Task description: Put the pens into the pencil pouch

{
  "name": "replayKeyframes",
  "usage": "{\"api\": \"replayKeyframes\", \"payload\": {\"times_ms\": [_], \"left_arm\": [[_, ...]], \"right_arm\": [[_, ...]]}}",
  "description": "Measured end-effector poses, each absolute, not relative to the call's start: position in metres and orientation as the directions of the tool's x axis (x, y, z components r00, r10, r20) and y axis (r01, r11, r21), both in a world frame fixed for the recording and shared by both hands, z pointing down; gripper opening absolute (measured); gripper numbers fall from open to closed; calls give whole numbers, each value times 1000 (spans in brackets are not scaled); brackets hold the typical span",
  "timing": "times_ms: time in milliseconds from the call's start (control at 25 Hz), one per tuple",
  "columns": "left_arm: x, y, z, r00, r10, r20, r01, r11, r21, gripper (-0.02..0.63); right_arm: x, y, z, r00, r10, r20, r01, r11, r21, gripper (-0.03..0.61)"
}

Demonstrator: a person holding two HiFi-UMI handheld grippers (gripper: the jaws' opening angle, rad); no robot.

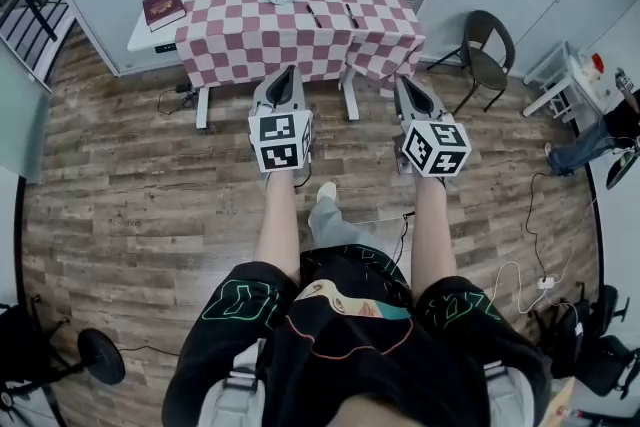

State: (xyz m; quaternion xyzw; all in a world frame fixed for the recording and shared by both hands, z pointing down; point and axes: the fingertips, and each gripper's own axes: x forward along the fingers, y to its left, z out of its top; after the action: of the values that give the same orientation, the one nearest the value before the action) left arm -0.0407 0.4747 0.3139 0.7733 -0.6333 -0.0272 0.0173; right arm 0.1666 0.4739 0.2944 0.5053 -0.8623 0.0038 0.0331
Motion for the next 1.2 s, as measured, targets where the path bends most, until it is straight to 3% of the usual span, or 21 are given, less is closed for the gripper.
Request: {"api": "replayKeyframes", "payload": {"times_ms": [840,1200], "left_arm": [[-27,279,359,170,-981,91,-985,-166,44,-3],[-30,193,397,131,-965,228,-990,-137,-12,-3]], "right_arm": [[190,264,360,-484,-860,161,-874,464,-144,0],[193,162,405,-505,-838,208,-857,458,-238,0]]}}
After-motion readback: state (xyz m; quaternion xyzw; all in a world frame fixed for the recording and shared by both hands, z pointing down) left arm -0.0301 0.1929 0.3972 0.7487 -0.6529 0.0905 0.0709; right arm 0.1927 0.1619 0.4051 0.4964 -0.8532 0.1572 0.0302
